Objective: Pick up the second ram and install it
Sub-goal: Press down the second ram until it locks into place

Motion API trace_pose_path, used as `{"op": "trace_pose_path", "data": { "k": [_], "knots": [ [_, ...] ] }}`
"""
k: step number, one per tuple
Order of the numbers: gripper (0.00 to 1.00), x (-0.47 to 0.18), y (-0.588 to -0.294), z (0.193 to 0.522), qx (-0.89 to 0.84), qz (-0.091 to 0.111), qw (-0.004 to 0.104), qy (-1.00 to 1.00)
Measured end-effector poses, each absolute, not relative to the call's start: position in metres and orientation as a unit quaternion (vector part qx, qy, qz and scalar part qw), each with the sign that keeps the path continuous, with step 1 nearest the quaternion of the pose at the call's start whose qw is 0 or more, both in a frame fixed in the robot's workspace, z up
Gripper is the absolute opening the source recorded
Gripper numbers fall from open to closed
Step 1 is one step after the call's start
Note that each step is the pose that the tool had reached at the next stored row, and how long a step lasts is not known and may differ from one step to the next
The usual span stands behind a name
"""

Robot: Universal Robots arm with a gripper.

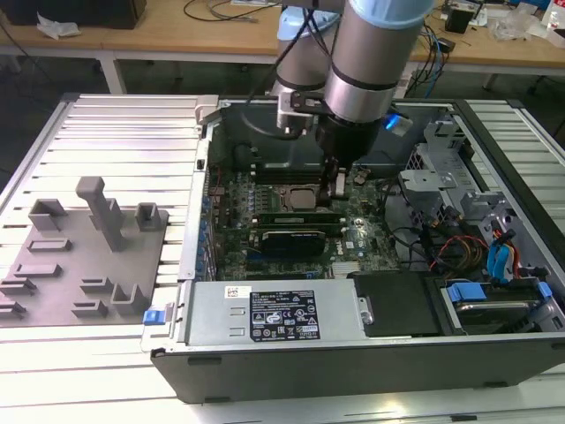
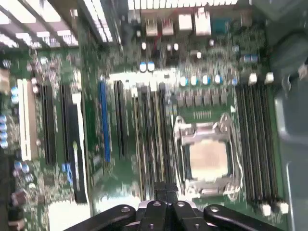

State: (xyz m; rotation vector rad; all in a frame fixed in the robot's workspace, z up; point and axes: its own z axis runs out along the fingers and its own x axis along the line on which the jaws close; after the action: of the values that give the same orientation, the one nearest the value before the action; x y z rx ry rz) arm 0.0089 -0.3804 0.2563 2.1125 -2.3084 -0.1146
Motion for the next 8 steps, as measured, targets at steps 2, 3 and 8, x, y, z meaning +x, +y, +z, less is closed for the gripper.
{"op": "trace_pose_path", "data": {
  "k": [2,3,8],
  "knots": [
    [0.11,0.024,-0.380,0.249,0.675,-0.037,0.006,-0.737],
    [0.11,0.026,-0.380,0.247,0.675,-0.037,0.006,-0.737],
    [0.11,0.029,-0.386,0.229,0.679,-0.039,0.005,-0.733]
  ]
}}
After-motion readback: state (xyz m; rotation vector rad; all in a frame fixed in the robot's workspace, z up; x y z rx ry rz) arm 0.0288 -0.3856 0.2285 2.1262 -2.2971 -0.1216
